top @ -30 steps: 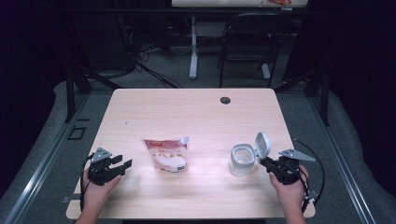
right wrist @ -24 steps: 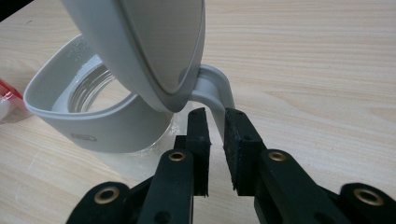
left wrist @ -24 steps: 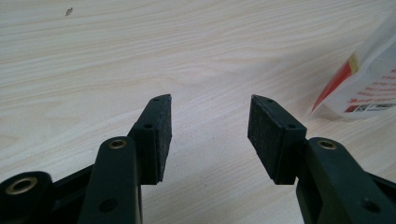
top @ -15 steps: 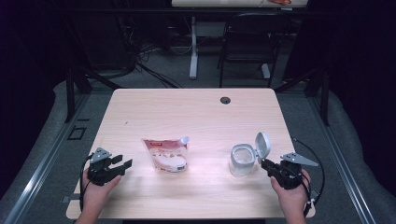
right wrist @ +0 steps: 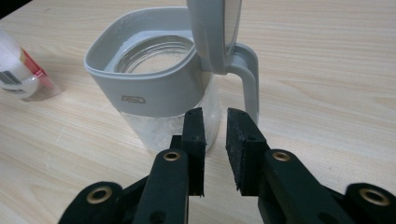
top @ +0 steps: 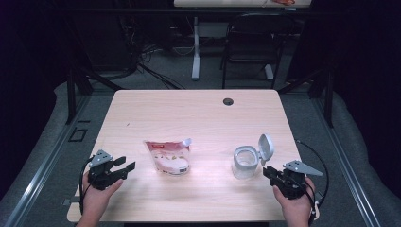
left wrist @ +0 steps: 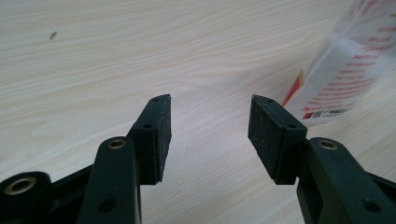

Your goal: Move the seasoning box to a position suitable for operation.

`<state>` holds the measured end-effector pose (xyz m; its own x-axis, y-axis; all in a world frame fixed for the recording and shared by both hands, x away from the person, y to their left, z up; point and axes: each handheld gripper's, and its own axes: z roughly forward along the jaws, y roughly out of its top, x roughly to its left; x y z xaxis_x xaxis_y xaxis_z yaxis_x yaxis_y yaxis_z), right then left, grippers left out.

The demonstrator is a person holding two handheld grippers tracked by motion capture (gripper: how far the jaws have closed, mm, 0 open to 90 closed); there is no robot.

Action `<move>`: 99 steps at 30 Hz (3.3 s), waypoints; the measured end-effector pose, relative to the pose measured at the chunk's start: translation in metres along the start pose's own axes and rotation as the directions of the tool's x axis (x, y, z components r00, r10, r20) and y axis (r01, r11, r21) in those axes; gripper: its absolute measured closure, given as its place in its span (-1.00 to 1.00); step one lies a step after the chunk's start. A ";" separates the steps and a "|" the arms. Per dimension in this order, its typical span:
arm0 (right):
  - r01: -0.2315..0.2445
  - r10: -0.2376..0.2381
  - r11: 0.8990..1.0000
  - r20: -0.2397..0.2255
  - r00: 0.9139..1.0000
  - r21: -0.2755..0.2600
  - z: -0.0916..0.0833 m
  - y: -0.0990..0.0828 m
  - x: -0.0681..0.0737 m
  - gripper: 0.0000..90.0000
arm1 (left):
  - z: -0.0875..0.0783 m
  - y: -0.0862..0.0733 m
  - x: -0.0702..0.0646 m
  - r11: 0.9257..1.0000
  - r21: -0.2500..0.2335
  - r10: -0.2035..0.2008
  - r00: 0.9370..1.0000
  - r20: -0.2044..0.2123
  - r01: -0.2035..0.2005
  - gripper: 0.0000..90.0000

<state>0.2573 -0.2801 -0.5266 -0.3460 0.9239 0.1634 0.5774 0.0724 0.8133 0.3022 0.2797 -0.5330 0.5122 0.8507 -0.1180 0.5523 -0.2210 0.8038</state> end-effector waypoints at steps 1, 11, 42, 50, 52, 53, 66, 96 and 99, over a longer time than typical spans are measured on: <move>-0.001 0.001 1.000 0.000 1.000 -0.002 -0.001 0.000 0.000 0.72 | 0.000 0.000 0.000 1.000 -0.010 0.000 1.000 0.003 0.000 0.10; -0.007 0.006 1.000 -0.027 1.000 -0.026 -0.004 0.002 0.002 0.68 | -0.010 0.006 -0.006 1.000 -0.028 -0.005 1.000 0.024 0.006 0.12; 0.030 -0.031 0.999 -0.054 0.998 -0.028 -0.004 0.005 0.014 0.62 | -0.027 0.053 -0.033 0.995 -0.053 0.097 0.986 0.139 -0.090 0.26; 0.027 -0.029 0.999 -0.049 0.998 -0.025 -0.003 0.005 0.014 0.60 | -0.025 0.072 -0.042 0.992 -0.056 0.123 0.979 0.162 -0.115 0.30; 0.027 -0.028 0.999 -0.047 0.998 -0.025 -0.003 0.005 0.014 0.58 | -0.023 0.077 -0.044 0.992 -0.050 0.125 0.977 0.171 -0.118 0.33; 0.027 -0.028 0.999 -0.046 0.999 -0.024 -0.003 0.005 0.015 0.57 | -0.022 0.079 -0.044 0.992 -0.048 0.124 0.977 0.173 -0.118 0.33; 0.034 -0.037 0.998 -0.065 0.997 -0.043 -0.004 0.010 0.021 0.42 | -0.012 0.102 -0.051 0.991 0.003 0.127 0.969 0.212 -0.130 0.34; 0.087 -0.092 0.994 -0.082 0.992 -0.068 0.017 0.058 0.071 0.32 | -0.012 0.097 -0.044 0.985 -0.016 0.172 0.957 0.232 -0.173 0.70; 0.103 -0.109 0.992 -0.078 0.991 -0.068 0.020 0.064 0.073 0.39 | -0.012 0.097 -0.044 0.984 -0.016 0.175 0.957 0.232 -0.176 0.72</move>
<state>0.2838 -0.2009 -0.4743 -0.4631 0.8785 0.1170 0.4870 0.1420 0.8618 0.3250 0.2265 -0.4425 0.7389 0.6651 -0.1077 0.4433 -0.3596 0.8211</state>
